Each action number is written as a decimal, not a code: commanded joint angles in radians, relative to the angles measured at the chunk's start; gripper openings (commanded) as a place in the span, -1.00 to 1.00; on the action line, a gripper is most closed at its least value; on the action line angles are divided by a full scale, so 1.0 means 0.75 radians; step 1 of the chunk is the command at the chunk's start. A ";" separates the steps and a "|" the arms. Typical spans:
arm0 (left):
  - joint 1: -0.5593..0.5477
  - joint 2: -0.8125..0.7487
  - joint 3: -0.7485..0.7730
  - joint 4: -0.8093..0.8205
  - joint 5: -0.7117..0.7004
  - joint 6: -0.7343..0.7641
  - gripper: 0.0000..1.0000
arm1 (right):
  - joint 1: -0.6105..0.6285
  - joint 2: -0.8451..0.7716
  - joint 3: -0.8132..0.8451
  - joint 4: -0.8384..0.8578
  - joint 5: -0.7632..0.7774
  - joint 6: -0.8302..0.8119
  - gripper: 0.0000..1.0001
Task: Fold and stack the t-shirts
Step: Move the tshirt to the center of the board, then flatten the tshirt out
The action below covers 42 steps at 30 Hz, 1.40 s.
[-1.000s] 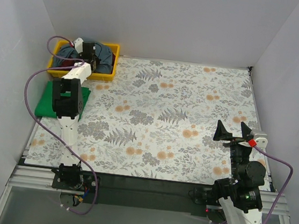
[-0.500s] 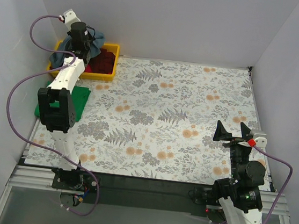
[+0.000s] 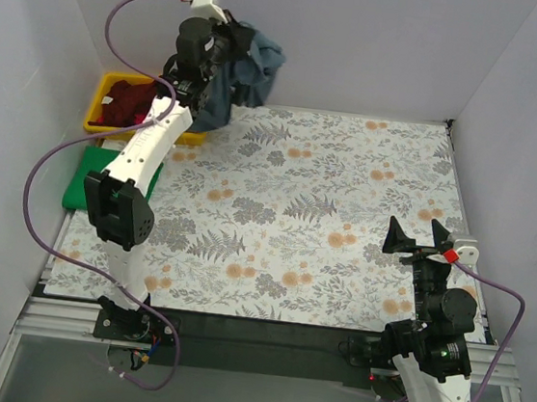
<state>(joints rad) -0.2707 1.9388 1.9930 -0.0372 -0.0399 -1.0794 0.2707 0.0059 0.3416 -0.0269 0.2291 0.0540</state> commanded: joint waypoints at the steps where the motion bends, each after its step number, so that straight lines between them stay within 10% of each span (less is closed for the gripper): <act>1: -0.142 -0.194 0.132 0.058 0.384 -0.105 -1.00 | 0.007 -0.057 0.027 0.038 -0.015 -0.013 0.97; 5: -0.218 -0.247 0.155 0.058 0.629 -0.201 -1.00 | 0.009 -0.063 0.039 0.038 -0.015 -0.011 0.97; 12: -0.220 -0.637 -0.525 0.189 0.781 -0.293 -0.93 | 0.009 -0.047 0.078 -0.017 -0.019 0.030 0.97; 16: -0.216 -0.958 -1.136 0.062 0.535 -0.118 0.04 | 0.009 0.029 0.133 -0.111 -0.054 0.096 0.97; 23: -0.210 -1.155 -1.565 -0.428 -0.162 -0.099 0.67 | 0.007 0.268 0.262 -0.262 -0.295 0.110 0.97; 33: -0.238 -1.262 -1.749 -0.527 0.247 -0.459 0.68 | 0.007 0.975 0.450 -0.475 -0.505 0.269 0.96; 42: -0.277 -1.266 -1.868 -0.576 0.100 -0.457 0.68 | 0.007 1.507 0.404 -0.382 -0.521 0.349 0.18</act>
<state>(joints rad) -0.4782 0.9997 0.5911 -0.4595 0.0658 -1.4124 0.2710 1.0985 0.6479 -0.3683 -0.1650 0.2779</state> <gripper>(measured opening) 0.839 0.640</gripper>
